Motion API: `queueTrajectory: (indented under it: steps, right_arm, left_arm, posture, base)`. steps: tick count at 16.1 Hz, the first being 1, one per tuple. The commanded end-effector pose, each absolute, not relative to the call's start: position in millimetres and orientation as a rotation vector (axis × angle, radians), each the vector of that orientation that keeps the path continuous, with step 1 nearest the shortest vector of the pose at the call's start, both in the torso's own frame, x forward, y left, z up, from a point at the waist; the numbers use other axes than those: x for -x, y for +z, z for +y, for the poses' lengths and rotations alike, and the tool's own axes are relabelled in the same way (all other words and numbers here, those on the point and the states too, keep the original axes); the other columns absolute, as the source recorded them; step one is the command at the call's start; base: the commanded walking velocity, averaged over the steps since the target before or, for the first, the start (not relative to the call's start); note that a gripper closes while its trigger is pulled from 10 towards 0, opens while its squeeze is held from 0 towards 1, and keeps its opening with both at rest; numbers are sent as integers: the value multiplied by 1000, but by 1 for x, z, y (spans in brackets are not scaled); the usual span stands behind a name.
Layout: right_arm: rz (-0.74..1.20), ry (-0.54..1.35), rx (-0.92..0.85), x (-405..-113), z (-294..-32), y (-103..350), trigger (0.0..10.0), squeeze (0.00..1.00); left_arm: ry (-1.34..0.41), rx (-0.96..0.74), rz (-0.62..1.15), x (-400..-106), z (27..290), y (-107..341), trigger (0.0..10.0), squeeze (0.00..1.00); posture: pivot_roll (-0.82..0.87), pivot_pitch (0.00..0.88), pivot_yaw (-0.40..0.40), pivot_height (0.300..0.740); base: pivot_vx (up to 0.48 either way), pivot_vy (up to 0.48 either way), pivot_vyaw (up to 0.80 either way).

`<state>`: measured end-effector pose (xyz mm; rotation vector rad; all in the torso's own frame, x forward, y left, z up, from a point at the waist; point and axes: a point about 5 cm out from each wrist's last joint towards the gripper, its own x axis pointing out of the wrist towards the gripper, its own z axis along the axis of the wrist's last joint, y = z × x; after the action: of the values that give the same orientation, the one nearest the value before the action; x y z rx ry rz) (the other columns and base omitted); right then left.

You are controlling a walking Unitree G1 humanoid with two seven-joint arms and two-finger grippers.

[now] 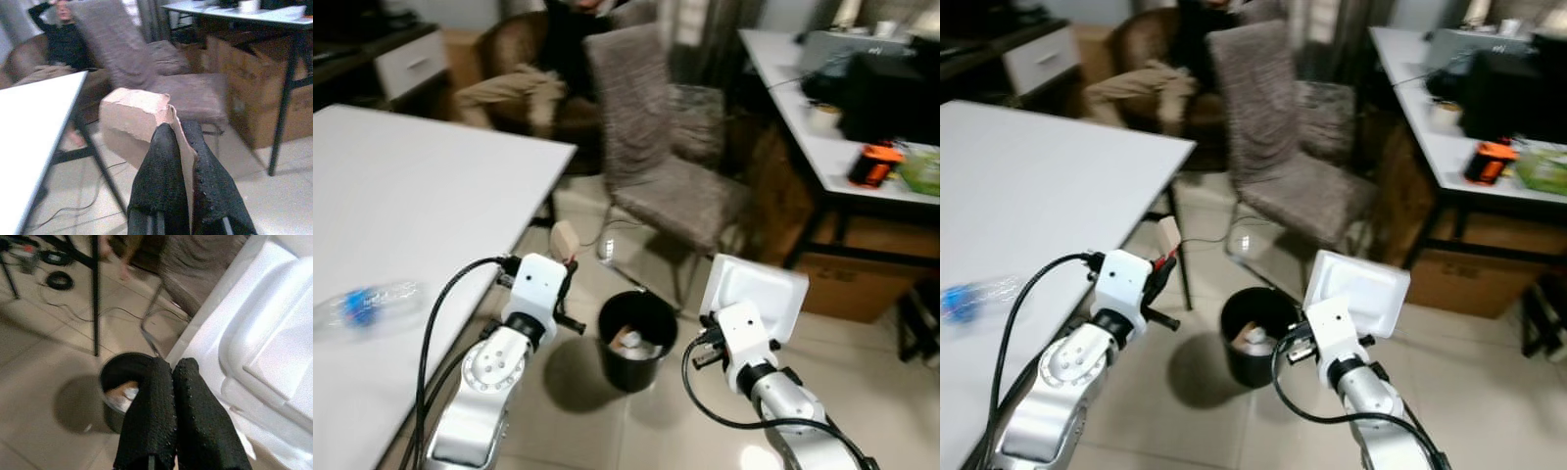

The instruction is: Picking trash to rubbish bin

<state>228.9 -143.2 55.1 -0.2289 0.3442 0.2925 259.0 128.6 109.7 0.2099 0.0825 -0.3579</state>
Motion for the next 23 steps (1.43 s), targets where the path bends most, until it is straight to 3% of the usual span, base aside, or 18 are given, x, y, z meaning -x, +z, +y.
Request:
queueTrajectory:
  steps: [1, 6, 23]
  right_arm:
    - [350, 268, 217, -231, -148, 54, 10000, 0]
    - [383, 259, 166, -231, -151, 53, 10000, 0]
    - [400, 355, 199, -244, -149, 51, 10000, 0]
  left_arm:
    - [-383, -221, 74, -259, 126, 111, 10000, 0]
    - [-388, -218, 72, -262, 123, 112, 10000, 0]
    - [-350, -207, 75, -264, 125, 111, 10000, 0]
  posture:
    - [-179, 0, -28, 740]
    - [-187, 0, -26, 740]
    - [-182, 0, -43, 740]
  base:
    - [349, 0, 0]
    - [350, 0, -480]
    - [349, 0, 0]
